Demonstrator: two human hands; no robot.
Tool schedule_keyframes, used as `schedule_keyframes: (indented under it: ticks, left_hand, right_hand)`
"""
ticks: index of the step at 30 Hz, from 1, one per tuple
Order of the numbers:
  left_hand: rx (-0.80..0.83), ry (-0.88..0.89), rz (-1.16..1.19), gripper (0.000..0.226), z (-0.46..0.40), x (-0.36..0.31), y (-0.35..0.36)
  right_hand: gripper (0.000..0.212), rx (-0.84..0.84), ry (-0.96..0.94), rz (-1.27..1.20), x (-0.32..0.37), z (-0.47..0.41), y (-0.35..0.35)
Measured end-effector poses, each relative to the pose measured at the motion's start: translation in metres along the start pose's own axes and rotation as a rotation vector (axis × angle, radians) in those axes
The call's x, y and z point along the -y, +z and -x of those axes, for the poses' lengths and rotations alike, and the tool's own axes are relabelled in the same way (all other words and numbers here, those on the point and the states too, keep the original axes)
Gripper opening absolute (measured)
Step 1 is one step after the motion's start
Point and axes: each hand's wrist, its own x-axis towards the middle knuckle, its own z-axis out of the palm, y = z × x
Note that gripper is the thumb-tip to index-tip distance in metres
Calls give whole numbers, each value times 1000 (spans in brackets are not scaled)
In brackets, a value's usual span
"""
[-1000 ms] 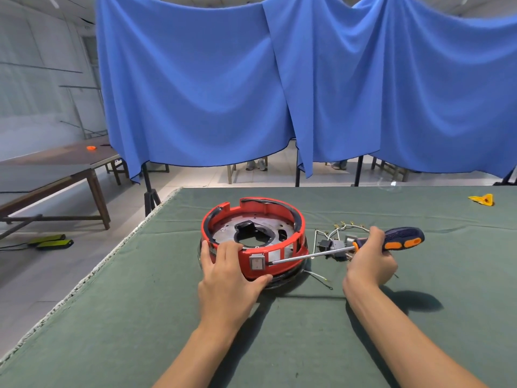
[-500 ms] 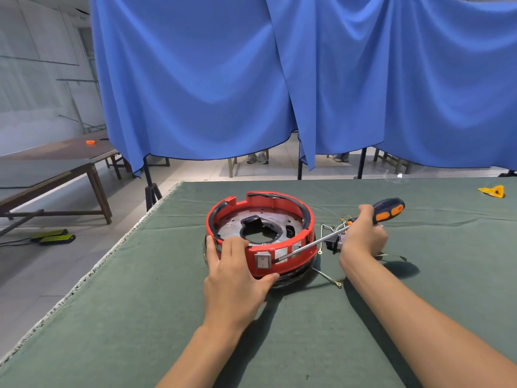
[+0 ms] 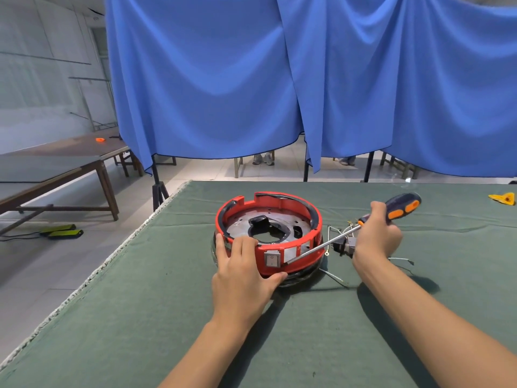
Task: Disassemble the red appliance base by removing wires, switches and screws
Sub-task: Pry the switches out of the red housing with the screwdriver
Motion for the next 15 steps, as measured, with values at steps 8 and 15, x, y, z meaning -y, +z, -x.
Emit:
schedule_keyframes:
  ticks: [8, 15]
  left_hand:
    - [-25, -15, 20, 65, 1, -3, 2]
    - [-28, -21, 2, 64, 1, -3, 4]
  right_hand:
    - [39, -20, -14, -89, -7, 8, -38]
    - [36, -51, 2, -134, -11, 14, -41]
